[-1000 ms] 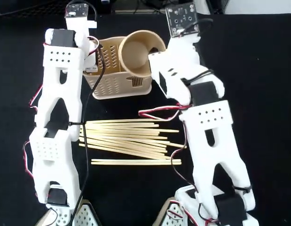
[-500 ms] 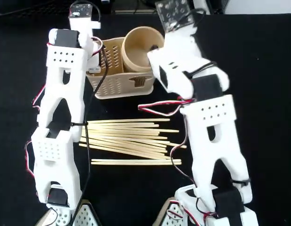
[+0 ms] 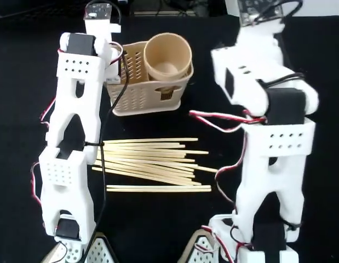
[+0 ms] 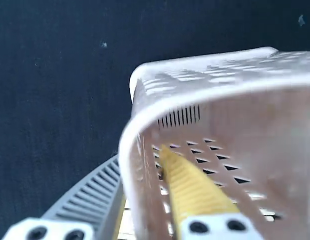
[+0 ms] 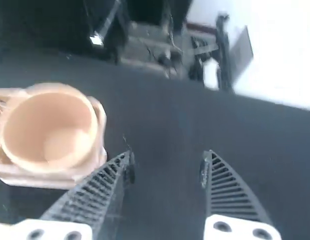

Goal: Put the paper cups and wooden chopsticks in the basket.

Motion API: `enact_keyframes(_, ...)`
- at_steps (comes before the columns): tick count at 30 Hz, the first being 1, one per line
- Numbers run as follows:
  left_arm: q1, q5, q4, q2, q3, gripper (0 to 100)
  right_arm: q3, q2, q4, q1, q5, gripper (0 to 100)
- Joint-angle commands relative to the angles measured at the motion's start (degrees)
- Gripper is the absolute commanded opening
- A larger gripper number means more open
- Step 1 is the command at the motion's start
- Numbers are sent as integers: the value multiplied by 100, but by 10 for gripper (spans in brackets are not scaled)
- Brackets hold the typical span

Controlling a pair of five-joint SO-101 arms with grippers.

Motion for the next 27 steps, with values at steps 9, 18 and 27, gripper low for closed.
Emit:
enact_keyframes(9,57,-35,-26,-123,-1323,157,804,-75,501,765,70,222)
enact_keyframes(18,-374,-44,70,-132,-3451,157,1385,-1279,615,563,413,221)
enact_keyframes(27,-1156,-44,97,-167,-3697,159,3785,-2677,-44,545,914,221)
